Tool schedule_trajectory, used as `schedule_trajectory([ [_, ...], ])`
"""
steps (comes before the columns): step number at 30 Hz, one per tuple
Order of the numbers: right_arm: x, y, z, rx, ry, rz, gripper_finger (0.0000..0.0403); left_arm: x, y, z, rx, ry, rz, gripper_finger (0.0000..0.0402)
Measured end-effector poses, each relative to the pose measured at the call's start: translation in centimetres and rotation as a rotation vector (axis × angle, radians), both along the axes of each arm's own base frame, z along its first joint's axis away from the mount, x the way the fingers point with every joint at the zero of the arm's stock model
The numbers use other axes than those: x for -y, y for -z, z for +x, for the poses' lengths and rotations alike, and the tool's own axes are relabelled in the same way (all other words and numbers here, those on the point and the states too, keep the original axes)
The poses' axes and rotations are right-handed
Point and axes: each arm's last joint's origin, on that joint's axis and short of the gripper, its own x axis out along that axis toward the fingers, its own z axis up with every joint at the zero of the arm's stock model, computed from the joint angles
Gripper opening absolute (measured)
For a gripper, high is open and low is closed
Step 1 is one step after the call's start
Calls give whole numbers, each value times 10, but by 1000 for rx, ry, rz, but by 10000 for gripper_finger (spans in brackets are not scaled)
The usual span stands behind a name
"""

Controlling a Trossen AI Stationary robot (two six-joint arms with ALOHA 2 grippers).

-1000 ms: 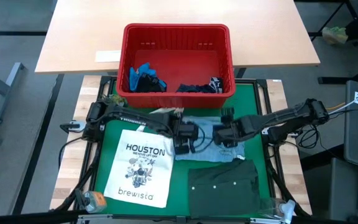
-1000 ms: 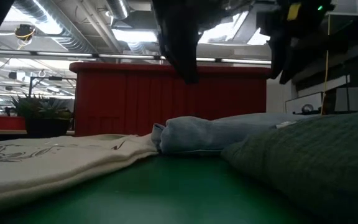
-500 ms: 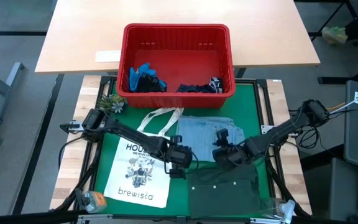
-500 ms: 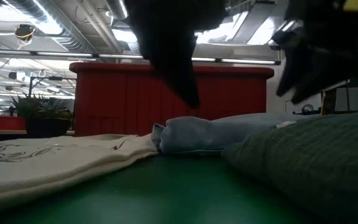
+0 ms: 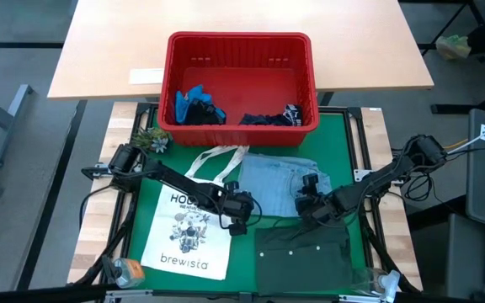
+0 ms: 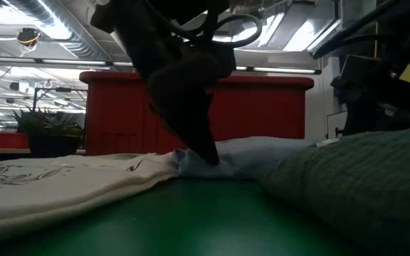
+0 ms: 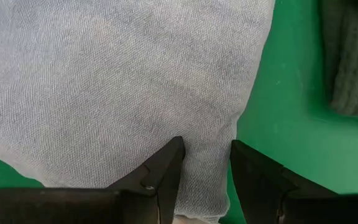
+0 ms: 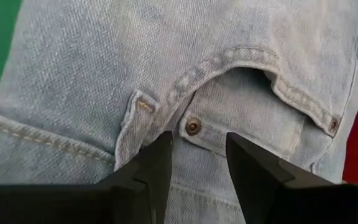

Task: Fold Laundry from Bin
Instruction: Fold the light blue jeans, then stack the light blue jeans on top of the green t-shirt

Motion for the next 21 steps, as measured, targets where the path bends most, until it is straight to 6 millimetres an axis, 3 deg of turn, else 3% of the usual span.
schedule_trajectory([
  [6, -3, -19, 5, -71, -31, -30, 154, 4, -33, 12, 19, 13, -84, 135],
  [13, -4, -64, 7, -202, -30, -111, 154, -1, -96, 20, 23, 2, -93, 135],
  [21, 2, -99, -1, -308, -50, -230, 154, -18, -141, 4, -37, 7, -53, 135],
])
